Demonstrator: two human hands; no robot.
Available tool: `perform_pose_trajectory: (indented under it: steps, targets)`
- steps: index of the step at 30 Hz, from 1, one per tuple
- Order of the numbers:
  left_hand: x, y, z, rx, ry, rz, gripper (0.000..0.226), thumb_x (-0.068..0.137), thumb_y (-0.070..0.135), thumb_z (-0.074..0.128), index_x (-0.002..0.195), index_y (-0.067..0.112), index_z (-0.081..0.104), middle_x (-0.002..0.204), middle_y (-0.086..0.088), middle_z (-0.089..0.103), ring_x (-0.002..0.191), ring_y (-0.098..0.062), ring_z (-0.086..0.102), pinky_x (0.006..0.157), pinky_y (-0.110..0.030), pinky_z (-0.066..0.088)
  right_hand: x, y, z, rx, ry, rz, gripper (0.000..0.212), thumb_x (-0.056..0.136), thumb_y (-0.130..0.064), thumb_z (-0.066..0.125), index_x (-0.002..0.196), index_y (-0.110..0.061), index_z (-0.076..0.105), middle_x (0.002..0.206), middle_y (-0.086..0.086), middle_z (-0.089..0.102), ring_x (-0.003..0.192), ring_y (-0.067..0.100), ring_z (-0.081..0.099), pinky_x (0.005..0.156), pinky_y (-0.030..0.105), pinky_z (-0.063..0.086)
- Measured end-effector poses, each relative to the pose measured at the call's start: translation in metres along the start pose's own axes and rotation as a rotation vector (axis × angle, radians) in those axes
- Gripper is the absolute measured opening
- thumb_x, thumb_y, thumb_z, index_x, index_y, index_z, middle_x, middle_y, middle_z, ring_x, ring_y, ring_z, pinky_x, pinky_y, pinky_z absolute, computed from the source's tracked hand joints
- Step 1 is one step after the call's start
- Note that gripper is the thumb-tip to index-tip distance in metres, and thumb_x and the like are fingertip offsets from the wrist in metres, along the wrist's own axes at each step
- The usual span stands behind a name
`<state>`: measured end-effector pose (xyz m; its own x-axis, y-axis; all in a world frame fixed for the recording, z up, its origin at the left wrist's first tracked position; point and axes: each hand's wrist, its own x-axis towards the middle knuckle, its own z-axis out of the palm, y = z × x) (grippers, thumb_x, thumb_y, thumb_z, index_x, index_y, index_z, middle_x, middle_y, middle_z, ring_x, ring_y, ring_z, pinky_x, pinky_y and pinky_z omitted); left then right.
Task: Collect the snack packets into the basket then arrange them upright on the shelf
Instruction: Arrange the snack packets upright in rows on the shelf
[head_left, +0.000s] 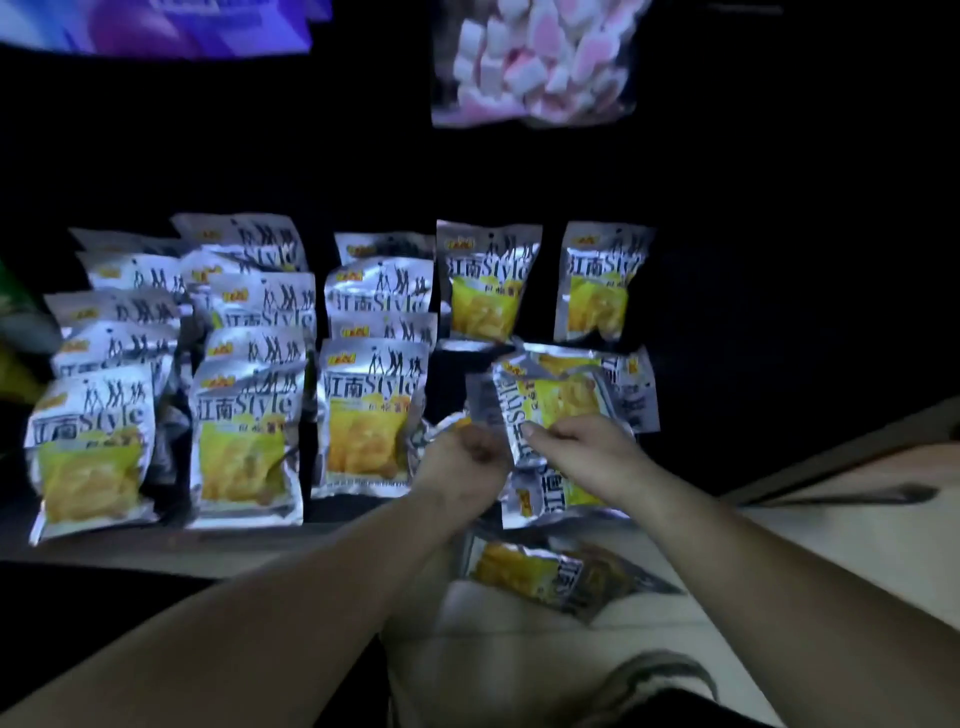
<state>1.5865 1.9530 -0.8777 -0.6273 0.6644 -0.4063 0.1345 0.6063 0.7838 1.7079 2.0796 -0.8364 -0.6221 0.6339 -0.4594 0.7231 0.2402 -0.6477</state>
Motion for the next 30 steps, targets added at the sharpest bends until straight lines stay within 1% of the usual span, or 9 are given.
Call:
perform_pose_trajectory:
  steps: [2,5,8,10,13,18,22,27,30]
  targets:
    - [-0.019,-0.036,0.015,0.035,0.004,-0.047,0.011,0.089,0.028,0.067,0.083,0.023,0.075,0.083,0.007,0.075,0.082,-0.015,0.07,0.079,-0.033,0.06,-0.023,0.019,0.021,-0.035,0.048,0.049,0.058,0.089,-0.069,0.053,0.058,-0.02,0.054,0.049,-0.007,0.05,0.057,0.015,0.054,0.059,0.033,0.037]
    - [-0.031,-0.075,0.031,0.184,-0.009,0.045,0.02,0.085,0.022,0.072,0.105,0.019,0.073,0.102,0.007,0.063,0.094,-0.012,0.064,0.08,-0.017,0.047,-0.042,0.055,0.053,-0.064,0.101,0.065,0.052,0.09,-0.069,0.052,0.067,-0.023,0.059,0.065,-0.004,0.059,0.07,0.016,0.06,0.067,0.035,0.048]
    - [-0.022,-0.093,0.036,0.265,-0.146,0.258,0.03,0.083,0.019,0.068,0.113,0.017,0.068,0.113,0.006,0.053,0.094,-0.012,0.065,0.084,-0.023,0.053,-0.044,0.088,0.071,-0.061,0.135,0.078,0.039,0.089,-0.068,0.052,0.089,-0.033,0.069,0.094,-0.012,0.067,0.091,0.009,0.066,0.084,0.035,0.053]
    - [-0.016,-0.097,0.036,0.319,-0.258,0.265,0.038,0.084,0.019,0.07,0.122,0.02,0.066,0.122,0.007,0.056,0.102,-0.008,0.065,0.089,-0.022,0.054,-0.042,0.104,0.078,-0.048,0.068,0.118,0.032,0.085,-0.07,0.052,0.103,-0.047,0.066,0.108,-0.018,0.069,0.101,0.005,0.066,0.091,0.035,0.053]
    - [-0.008,-0.101,0.038,0.329,-0.374,0.221,0.053,0.081,0.018,0.072,0.133,0.021,0.061,0.135,0.006,0.052,0.114,-0.013,0.063,0.1,-0.03,0.053,-0.032,0.123,0.084,0.06,-0.013,0.177,0.022,0.083,-0.059,0.058,0.104,-0.059,0.058,0.11,-0.015,0.069,0.098,0.008,0.067,0.09,0.041,0.055]
    - [-0.002,-0.1,0.046,0.308,-0.347,0.213,0.056,0.08,0.016,0.069,0.135,0.023,0.061,0.134,0.005,0.05,0.113,-0.015,0.063,0.101,-0.031,0.052,-0.02,0.129,0.079,-0.081,0.005,0.222,0.036,0.089,-0.025,0.069,0.12,-0.039,0.059,0.113,-0.004,0.067,0.092,0.017,0.062,0.074,0.026,0.045]
    - [-0.007,-0.095,0.046,0.326,-0.307,0.204,0.053,0.08,0.024,0.071,0.132,0.026,0.062,0.125,0.006,0.056,0.107,-0.015,0.064,0.094,-0.029,0.053,-0.023,0.128,0.079,-0.324,0.028,0.217,0.008,0.092,-0.031,0.063,0.097,-0.035,0.069,0.1,-0.004,0.071,0.093,0.019,0.067,0.077,0.033,0.055]
    - [-0.021,-0.07,0.038,0.525,-0.267,0.318,0.066,0.068,0.055,0.065,0.132,0.041,0.059,0.12,0.013,0.061,0.11,-0.013,0.055,0.092,-0.033,0.051,-0.036,0.086,0.051,-0.581,-0.014,0.072,0.009,0.095,-0.04,0.058,0.095,-0.032,0.063,0.092,-0.007,0.063,0.09,0.019,0.063,0.069,0.029,0.045]
    - [-0.034,-0.043,0.034,0.451,-0.363,0.353,0.065,0.067,0.054,0.072,0.131,0.042,0.062,0.115,0.015,0.066,0.109,-0.009,0.055,0.094,-0.033,0.046,-0.045,0.043,0.027,-0.675,-0.074,-0.051,0.012,0.092,-0.043,0.063,0.099,-0.033,0.065,0.101,-0.006,0.067,0.097,0.021,0.065,0.078,0.031,0.049]
